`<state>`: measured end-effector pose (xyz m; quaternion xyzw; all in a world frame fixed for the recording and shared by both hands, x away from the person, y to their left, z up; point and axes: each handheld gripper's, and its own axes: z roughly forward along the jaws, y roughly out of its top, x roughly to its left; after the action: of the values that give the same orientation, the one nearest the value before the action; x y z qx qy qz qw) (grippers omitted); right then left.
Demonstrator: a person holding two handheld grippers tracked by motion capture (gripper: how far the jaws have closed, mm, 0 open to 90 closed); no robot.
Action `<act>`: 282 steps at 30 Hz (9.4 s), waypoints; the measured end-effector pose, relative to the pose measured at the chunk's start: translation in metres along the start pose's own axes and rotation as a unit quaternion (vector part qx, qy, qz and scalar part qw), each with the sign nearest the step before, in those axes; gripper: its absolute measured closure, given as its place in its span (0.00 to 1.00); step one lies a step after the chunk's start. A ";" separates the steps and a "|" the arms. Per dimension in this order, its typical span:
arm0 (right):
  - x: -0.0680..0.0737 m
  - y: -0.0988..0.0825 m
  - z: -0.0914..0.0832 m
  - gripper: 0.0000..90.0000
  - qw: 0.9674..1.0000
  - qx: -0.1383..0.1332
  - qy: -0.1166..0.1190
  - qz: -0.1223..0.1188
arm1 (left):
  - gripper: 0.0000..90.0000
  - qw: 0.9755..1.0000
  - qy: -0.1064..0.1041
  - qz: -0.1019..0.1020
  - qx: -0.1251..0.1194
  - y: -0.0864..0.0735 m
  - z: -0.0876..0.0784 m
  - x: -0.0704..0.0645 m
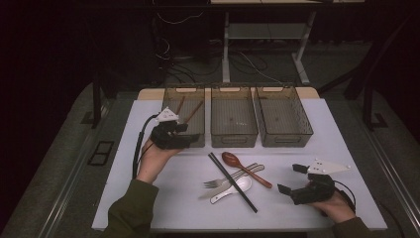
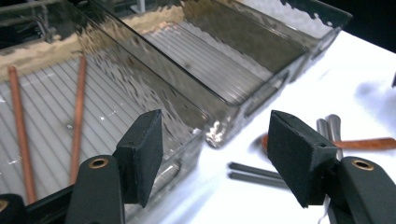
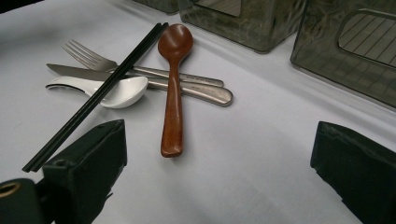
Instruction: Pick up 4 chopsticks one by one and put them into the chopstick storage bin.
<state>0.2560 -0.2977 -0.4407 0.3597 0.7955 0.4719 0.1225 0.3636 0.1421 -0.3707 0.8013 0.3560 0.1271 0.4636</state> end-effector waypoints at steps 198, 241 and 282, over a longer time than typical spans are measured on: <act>0.000 0.001 0.001 0.04 1.000 0.000 0.000 0.000 | 0.98 0.928 -0.251 0.208 0.179 -0.039 0.101 -0.167; -0.001 0.001 0.000 0.04 1.000 -0.002 0.000 0.002 | 0.98 0.955 -0.196 0.173 0.139 -0.006 0.125 -0.136; -0.001 0.001 0.001 0.04 1.000 -0.001 0.001 -0.001 | 0.85 0.958 -0.178 0.153 0.162 -0.042 0.067 -0.069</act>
<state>0.2573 -0.2975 -0.4405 0.3582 0.7955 0.4731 0.1227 0.3312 0.0645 -0.4326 0.9203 0.1566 -0.0077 0.3584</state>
